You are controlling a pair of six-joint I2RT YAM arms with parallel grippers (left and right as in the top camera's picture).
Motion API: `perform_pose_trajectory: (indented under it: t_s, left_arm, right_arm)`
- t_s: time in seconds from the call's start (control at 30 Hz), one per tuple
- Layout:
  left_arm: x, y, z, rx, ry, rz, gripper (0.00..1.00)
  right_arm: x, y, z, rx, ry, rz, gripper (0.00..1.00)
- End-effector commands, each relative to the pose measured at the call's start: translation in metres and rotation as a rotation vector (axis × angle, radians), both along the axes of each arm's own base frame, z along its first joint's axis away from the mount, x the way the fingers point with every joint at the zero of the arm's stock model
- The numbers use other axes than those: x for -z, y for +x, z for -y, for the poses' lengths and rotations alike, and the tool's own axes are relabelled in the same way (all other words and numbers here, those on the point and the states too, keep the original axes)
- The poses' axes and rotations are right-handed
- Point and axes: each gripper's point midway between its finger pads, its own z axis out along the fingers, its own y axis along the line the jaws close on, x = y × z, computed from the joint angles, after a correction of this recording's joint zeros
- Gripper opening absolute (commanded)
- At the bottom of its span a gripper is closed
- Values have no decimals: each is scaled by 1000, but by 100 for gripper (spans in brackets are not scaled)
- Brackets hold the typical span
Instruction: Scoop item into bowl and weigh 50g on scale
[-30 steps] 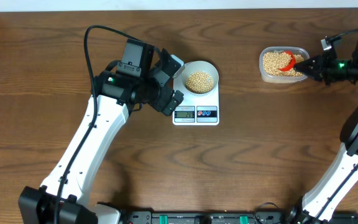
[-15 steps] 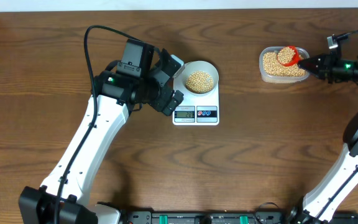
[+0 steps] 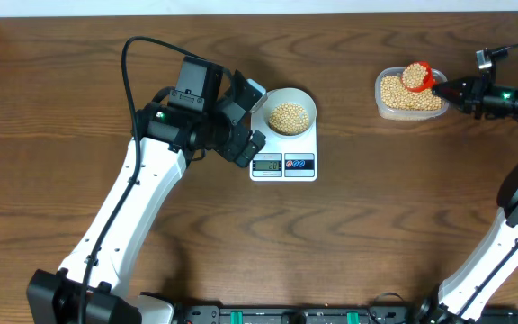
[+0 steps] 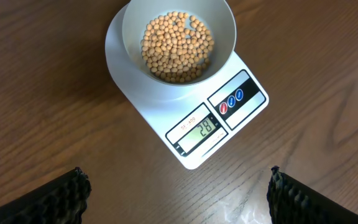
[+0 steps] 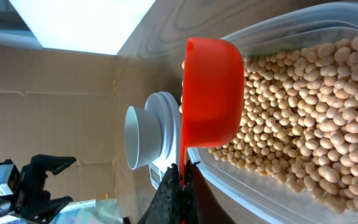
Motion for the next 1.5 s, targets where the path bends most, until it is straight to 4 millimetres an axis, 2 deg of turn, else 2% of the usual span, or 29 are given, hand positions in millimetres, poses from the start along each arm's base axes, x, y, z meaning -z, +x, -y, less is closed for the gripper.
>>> perform_pose_trajectory:
  t_s: [0.0,0.47,0.93,1.23,1.47]
  left_arm:
    - [6,-1,2,2,-9,-24,93]
    - [6,-1,2,2,-9,-24,93]
    - [6,-1,2,2,-9,-24,93]
    - [6,-1,2,2,-9,-24,93]
    - [6,-1,2,2,-9,-24,93]
  right_arm:
    - [-5,0,1,-2,41,33,1]
    - [-11,1,3,5,75,55,1]
    - [-23,1,7,18,135,91,1]
    - [-39,2,5,16,219,138,1]
    - [-41,2,5,16,229,142,1]
